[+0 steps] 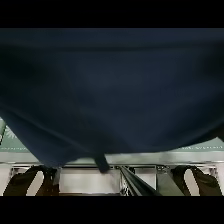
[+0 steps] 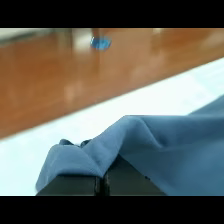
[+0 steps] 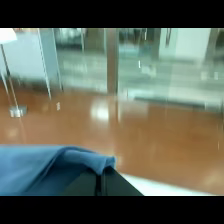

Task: Fold the shirts.

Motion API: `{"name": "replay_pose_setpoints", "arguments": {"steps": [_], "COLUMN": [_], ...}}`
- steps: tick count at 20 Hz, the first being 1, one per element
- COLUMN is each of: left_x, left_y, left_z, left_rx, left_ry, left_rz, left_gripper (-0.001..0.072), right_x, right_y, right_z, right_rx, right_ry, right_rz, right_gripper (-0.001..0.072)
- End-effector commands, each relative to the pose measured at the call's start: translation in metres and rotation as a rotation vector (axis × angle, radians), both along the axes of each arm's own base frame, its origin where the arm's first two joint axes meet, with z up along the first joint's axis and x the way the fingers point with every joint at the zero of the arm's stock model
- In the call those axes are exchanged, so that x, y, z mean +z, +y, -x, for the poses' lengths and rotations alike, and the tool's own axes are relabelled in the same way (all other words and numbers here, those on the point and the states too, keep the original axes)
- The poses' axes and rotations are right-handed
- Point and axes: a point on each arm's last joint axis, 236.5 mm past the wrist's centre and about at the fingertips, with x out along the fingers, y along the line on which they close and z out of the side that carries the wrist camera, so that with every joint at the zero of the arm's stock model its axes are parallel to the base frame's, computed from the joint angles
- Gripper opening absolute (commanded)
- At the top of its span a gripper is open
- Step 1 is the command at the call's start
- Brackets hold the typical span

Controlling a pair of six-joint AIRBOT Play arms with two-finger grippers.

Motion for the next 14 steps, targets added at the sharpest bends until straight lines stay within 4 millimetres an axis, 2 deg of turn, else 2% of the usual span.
{"name": "replay_pose_setpoints", "arguments": {"steps": [1,3,6,8,10,12,14], "left_x": [-0.061,-0.097,-0.160,-0.207,-0.246,-0.282,-0.309], "left_y": [0.008,0.014,0.016,-0.003,-0.036,-0.068,-0.081], "left_z": [-0.019,-0.048,-0.101,-0.133,-0.166,-0.204,-0.242], "left_rx": [0.007,0.025,0.055,0.020,-0.027,-0.029,0.010], "left_ry": [0.159,0.227,0.342,0.442,0.511,0.527,0.521], "left_rz": [-0.009,0.029,0.127,0.150,0.154,0.162,0.175], "left_gripper": [0.0019,0.0019,0.0019,0.0019,0.0019,0.0019,0.0019], "right_x": [-0.059,-0.107,-0.202,-0.260,-0.312,-0.349,-0.375], "right_y": [-0.011,-0.014,-0.026,-0.041,-0.058,-0.073,-0.084], "right_z": [-0.002,-0.014,-0.047,-0.079,-0.111,-0.145,-0.183], "right_rx": [-0.030,-0.019,-0.016,-0.041,-0.078,-0.101,-0.111], "right_ry": [0.227,0.351,0.580,0.668,0.753,0.822,0.847], "right_rz": [0.013,-0.039,-0.155,-0.220,-0.281,-0.321,-0.395], "right_gripper": [0.0026,0.0026,0.0026,0.0026,0.0026,0.0026,0.0026]}}
